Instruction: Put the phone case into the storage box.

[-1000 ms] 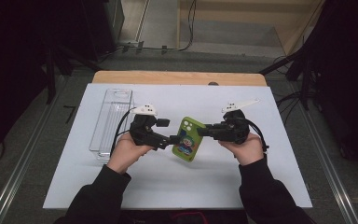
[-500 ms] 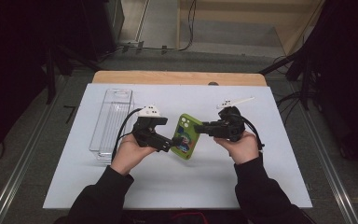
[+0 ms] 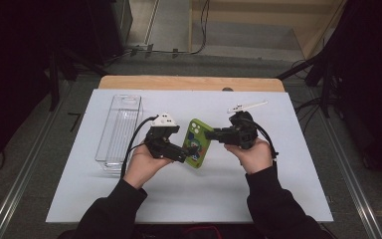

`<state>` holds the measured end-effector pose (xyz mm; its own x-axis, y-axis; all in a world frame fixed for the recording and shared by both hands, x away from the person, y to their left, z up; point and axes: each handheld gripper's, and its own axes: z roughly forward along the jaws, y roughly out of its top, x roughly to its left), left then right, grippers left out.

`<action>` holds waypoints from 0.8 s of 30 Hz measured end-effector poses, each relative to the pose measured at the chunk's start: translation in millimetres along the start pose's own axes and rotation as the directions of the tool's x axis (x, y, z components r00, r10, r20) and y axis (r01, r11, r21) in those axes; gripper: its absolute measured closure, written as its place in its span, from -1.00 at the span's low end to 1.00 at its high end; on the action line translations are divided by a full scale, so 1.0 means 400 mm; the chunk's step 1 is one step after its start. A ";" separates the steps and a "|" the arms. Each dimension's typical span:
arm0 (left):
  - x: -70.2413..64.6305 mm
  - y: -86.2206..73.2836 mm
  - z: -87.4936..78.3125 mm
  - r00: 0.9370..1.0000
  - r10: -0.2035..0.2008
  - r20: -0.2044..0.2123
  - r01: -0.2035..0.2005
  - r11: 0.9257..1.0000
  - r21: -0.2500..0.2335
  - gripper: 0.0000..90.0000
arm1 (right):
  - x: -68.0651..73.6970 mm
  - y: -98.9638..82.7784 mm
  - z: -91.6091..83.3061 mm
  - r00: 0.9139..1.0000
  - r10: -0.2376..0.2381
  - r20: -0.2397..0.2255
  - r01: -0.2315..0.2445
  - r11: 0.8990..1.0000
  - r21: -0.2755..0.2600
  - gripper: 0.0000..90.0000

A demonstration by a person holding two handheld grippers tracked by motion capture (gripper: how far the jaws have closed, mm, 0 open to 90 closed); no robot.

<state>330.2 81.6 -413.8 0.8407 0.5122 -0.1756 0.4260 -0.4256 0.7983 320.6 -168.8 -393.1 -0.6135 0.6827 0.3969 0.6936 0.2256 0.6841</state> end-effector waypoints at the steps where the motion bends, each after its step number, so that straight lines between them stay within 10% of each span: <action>1: -0.001 -0.001 0.003 1.000 -0.006 -0.008 0.006 1.000 -0.003 -1.00 | 0.002 0.001 0.001 1.000 -0.002 0.003 0.002 1.000 -0.001 0.66; 24: -0.031 -0.007 0.041 0.993 -0.032 -0.113 0.031 0.999 -0.015 -1.00 | 0.040 0.017 0.037 1.000 0.010 0.023 -0.011 0.999 0.037 0.66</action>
<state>324.4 64.2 -423.2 0.7833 0.6069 -0.1349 0.4465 -0.3982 0.8013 321.2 -146.1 -391.0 -0.5976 0.7005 0.3900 0.7138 0.2433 0.6568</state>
